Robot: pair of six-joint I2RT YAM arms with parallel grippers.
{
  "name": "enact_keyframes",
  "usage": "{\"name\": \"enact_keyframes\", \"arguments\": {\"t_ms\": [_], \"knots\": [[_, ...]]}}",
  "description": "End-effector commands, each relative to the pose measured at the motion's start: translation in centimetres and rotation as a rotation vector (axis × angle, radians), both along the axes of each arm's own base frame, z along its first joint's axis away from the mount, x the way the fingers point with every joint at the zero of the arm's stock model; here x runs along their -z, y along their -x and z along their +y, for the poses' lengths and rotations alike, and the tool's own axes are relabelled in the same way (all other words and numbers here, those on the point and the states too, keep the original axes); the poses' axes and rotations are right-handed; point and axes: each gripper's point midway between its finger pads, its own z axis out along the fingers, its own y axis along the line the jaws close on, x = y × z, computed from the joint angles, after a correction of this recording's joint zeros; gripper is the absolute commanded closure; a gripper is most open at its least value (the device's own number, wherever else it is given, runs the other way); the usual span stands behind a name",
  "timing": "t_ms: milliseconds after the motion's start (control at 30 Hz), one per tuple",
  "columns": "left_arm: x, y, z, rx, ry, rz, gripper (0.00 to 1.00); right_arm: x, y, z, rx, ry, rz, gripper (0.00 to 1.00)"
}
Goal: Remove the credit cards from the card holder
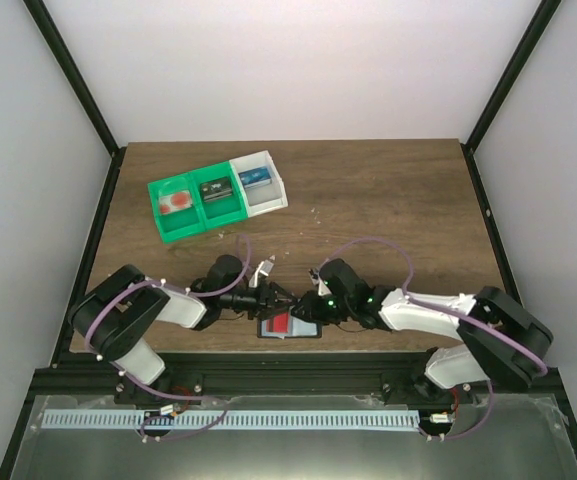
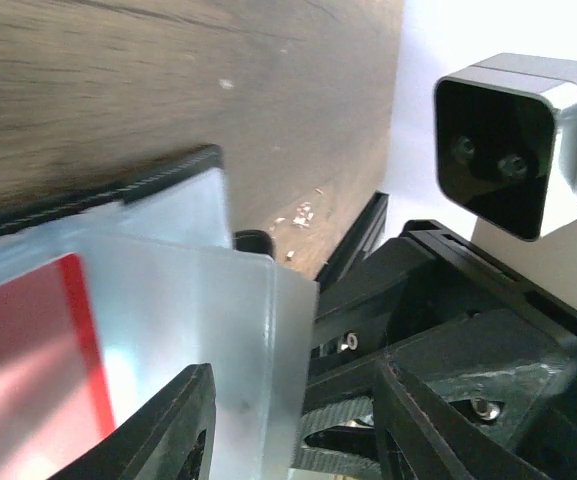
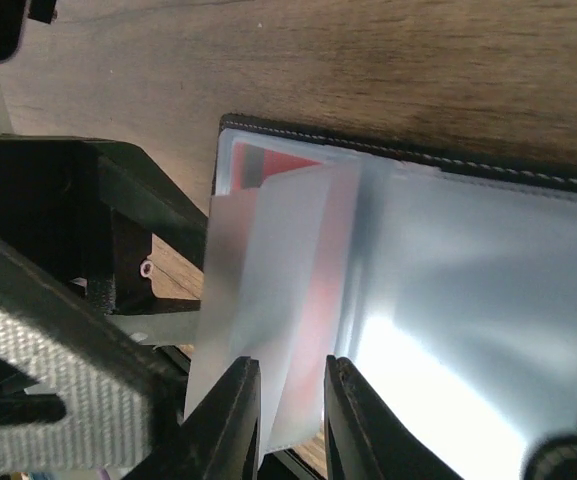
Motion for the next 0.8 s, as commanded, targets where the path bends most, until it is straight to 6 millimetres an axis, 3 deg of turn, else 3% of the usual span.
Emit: {"name": "enact_keyframes", "arguments": {"t_ms": [0,400,767], "knots": [[-1.8,0.0,-2.2,0.045,0.055,-0.043,0.54,-0.5,0.3,-1.6,0.03,0.027,-0.048,0.8],[-1.5,0.0,-3.7,0.069,0.074,-0.041,0.55,-3.0,0.9,-5.1,0.121,-0.001,-0.145,0.76],[-1.7,-0.6,-3.2,0.062,0.026,-0.086,0.52,-5.6,0.5,-3.7,0.084,-0.074,-0.193,0.74]]}}
